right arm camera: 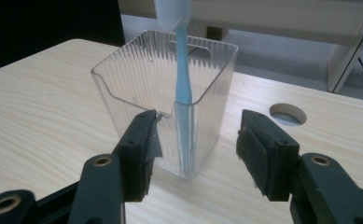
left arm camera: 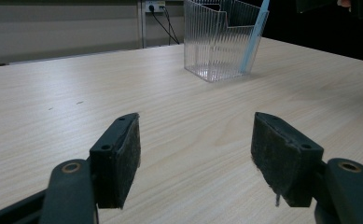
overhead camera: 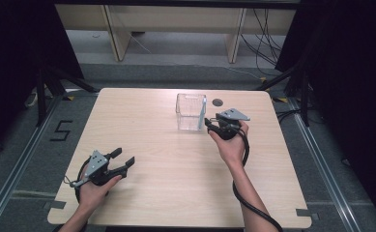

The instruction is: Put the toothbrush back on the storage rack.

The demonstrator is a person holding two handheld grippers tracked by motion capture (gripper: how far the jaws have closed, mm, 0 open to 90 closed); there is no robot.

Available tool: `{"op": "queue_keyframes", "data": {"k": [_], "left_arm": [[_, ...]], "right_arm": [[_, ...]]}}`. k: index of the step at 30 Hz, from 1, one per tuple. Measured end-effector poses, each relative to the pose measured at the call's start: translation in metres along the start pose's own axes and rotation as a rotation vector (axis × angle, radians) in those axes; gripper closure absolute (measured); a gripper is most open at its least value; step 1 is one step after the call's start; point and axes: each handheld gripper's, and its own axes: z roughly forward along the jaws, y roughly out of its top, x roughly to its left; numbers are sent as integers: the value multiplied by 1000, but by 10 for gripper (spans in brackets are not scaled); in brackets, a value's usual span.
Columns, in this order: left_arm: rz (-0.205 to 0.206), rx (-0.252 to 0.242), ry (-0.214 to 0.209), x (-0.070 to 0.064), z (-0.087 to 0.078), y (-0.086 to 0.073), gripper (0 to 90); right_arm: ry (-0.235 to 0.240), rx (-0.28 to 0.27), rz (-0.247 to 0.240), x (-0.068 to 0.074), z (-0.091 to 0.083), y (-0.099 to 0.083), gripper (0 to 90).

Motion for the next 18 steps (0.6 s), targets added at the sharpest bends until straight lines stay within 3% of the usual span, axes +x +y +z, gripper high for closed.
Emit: {"op": "queue_keyframes", "data": {"k": [1, 2, 4, 6, 7, 8, 18], "left_arm": [[0, -1, 0, 0, 0, 0, 327], [-1, -1, 0, 0, 0, 0, 327], [-1, -2, 0, 0, 0, 0, 327], [0, 0, 1, 0, 0, 0, 327], [2, 0, 0, 0, 0, 0, 327], [2, -1, 0, 0, 0, 0, 327], [0, -2, 2, 0, 0, 0, 327]], "right_arm": [[-7, -4, 36, 2, -2, -1, 476], [-2, 0, 4, 0, -3, -2, 476], [0, 5, 32, 2, -7, -4, 475], [-10, 0, -10, -2, -9, -6, 475], [-2, 5, 32, 1, -11, -7, 475], [-3, 4, 11, -1, -12, -8, 475], [10, 21, 3, 0, -33, -21, 471]]}}
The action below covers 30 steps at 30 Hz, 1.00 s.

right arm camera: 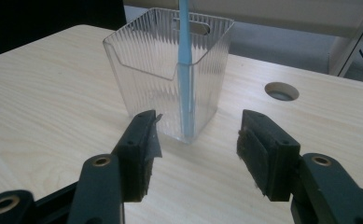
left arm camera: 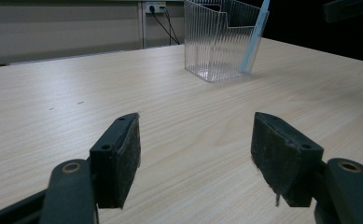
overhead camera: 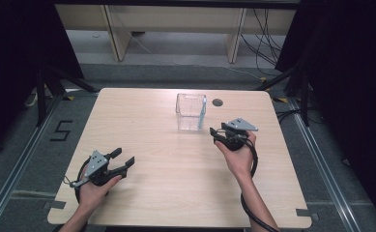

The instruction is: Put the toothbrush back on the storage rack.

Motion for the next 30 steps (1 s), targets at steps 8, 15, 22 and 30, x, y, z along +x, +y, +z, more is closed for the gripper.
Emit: {"op": "queue_keyframes", "data": {"k": [8, 15, 22, 30], "left_arm": [[-2, -2, 2, 0, 0, 0, 328], [-4, -3, 4, 0, 0, 0, 328], [-3, -6, 6, 0, 0, 0, 329], [2, -11, 2, -1, 0, 0, 329]], "right_arm": [[9, 23, -3, 4, -18, -24, 468], [15, 17, 9, 15, -38, -51, 467], [15, 9, 17, 15, -48, -67, 470], [22, -11, 29, 15, -49, -75, 471]]}}
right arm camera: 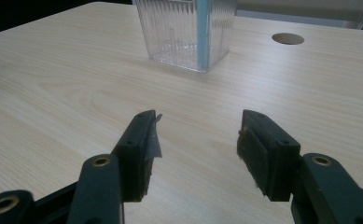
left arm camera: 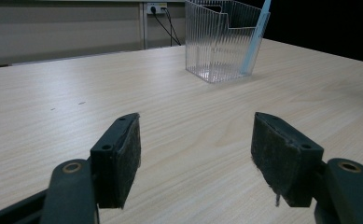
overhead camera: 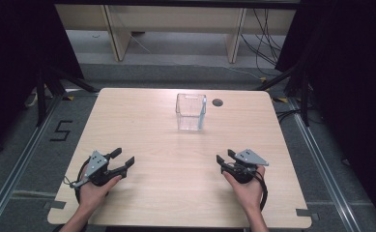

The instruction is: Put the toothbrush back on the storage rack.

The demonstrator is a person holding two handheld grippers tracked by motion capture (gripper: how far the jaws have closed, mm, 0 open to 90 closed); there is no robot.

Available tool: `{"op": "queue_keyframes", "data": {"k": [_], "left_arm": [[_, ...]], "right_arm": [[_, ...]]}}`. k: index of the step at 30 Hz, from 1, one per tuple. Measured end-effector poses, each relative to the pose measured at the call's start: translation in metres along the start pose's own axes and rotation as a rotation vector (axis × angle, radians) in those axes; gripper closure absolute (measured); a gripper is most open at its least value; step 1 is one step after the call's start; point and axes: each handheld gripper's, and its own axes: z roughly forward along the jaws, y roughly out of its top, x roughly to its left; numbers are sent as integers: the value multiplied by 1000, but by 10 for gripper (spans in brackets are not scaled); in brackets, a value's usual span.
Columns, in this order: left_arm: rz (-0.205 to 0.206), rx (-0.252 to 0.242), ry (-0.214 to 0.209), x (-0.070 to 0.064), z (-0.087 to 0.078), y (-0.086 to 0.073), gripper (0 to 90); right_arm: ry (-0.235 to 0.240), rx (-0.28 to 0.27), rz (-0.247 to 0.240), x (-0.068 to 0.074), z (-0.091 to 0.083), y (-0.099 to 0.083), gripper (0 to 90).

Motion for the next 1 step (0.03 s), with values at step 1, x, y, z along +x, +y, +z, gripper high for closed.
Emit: {"op": "queue_keyframes", "data": {"k": [1], "left_arm": [[3, 6, 2, 0, 0, 0, 329]], "right_arm": [[0, 13, -3, -1, -1, 0, 471]]}}
